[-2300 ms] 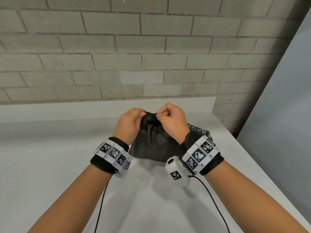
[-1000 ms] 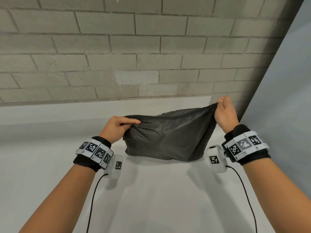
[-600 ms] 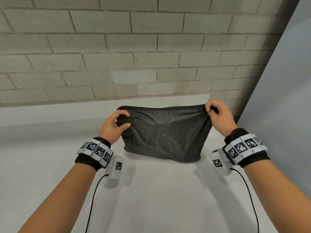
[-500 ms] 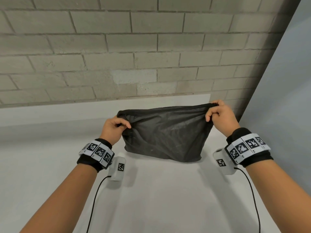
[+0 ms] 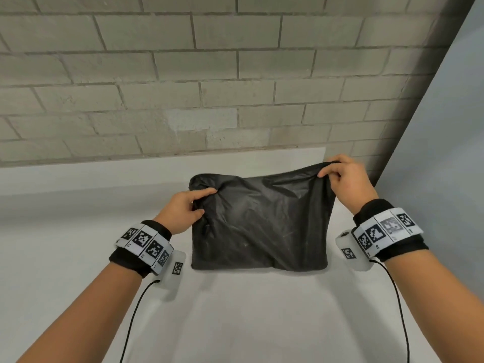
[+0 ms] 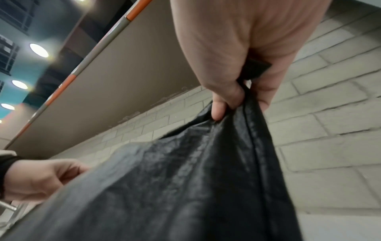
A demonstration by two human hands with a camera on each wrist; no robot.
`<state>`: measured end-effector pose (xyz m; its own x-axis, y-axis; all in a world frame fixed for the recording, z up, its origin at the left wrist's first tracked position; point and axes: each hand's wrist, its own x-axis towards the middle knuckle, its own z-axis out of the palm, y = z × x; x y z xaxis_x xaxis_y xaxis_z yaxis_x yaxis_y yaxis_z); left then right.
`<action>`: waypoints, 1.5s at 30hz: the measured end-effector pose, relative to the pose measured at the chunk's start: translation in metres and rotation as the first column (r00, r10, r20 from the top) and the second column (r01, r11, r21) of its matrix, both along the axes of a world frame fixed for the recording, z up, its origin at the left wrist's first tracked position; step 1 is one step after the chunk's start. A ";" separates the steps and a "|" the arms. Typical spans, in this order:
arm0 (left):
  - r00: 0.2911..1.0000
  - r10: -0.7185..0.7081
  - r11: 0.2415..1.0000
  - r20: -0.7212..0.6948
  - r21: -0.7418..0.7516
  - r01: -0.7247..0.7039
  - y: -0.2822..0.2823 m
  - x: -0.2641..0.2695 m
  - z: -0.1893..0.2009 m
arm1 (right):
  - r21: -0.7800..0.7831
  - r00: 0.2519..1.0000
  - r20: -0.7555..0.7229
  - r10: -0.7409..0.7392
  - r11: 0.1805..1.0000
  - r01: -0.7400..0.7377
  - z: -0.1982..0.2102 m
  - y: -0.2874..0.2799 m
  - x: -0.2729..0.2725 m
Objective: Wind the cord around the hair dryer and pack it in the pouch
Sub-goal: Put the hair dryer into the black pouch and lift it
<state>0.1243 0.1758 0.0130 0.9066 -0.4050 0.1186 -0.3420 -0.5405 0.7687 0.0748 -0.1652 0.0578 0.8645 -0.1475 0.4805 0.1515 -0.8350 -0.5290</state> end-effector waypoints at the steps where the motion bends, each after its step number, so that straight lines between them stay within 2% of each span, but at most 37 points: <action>1: 0.999 -0.029 0.999 -0.046 0.032 0.030 -0.003 0.003 0.002 | -0.003 1.000 -0.027 -0.005 1.000 0.005 -0.002 -0.006 0.004; 5: 0.989 -0.046 0.982 -0.138 0.176 0.071 -0.020 0.024 0.007 | -0.014 0.987 -0.161 0.000 1.000 -0.002 -0.017 -0.026 0.027; 9: 0.993 -0.003 0.962 -0.119 0.271 0.035 -0.034 0.053 0.002 | -0.052 0.969 -0.245 0.019 0.998 -0.033 -0.028 -0.042 0.057; 13: 0.993 0.036 0.957 -0.114 0.289 -0.001 -0.048 0.084 -0.002 | -0.072 0.944 -0.327 0.036 0.995 -0.063 -0.033 -0.065 0.093; 18: 0.987 0.072 0.947 -0.144 0.321 -0.023 -0.065 0.127 -0.010 | -0.145 0.886 -0.452 0.100 0.972 -0.184 -0.042 -0.085 0.135; 20: 0.980 0.087 0.954 -0.177 0.298 -0.031 -0.072 0.141 -0.014 | -0.150 0.862 -0.499 0.094 0.970 -0.193 -0.046 -0.091 0.151; 23: 0.981 0.104 0.930 -0.165 0.366 -0.037 -0.081 0.158 -0.022 | -0.162 0.847 -0.527 0.070 0.970 -0.181 -0.052 -0.099 0.173; 30: 0.925 0.042 0.911 -0.377 0.395 0.120 -0.100 0.183 -0.034 | -0.154 0.785 -0.619 0.024 0.977 -0.151 -0.076 -0.110 0.207; 39: 0.946 -0.003 0.808 -0.324 0.557 0.193 -0.113 0.208 -0.045 | -0.157 0.745 -0.667 -0.017 0.980 -0.119 -0.088 -0.124 0.232; 42: 0.938 0.011 0.771 -0.347 0.600 0.213 -0.115 0.214 -0.047 | -0.161 0.699 -0.715 -0.026 0.979 -0.128 -0.089 -0.124 0.236; 45: 0.909 0.040 0.744 -0.415 0.620 0.250 -0.115 0.218 -0.052 | -0.166 0.622 -0.781 -0.047 0.977 -0.135 -0.091 -0.125 0.236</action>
<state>0.3422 0.0611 -0.0391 0.7623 -0.3439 -0.5484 -0.1893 -0.9286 0.3191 0.3107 -0.2899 -0.0329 0.9284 -0.0845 -0.3618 -0.2011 -0.9332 -0.2979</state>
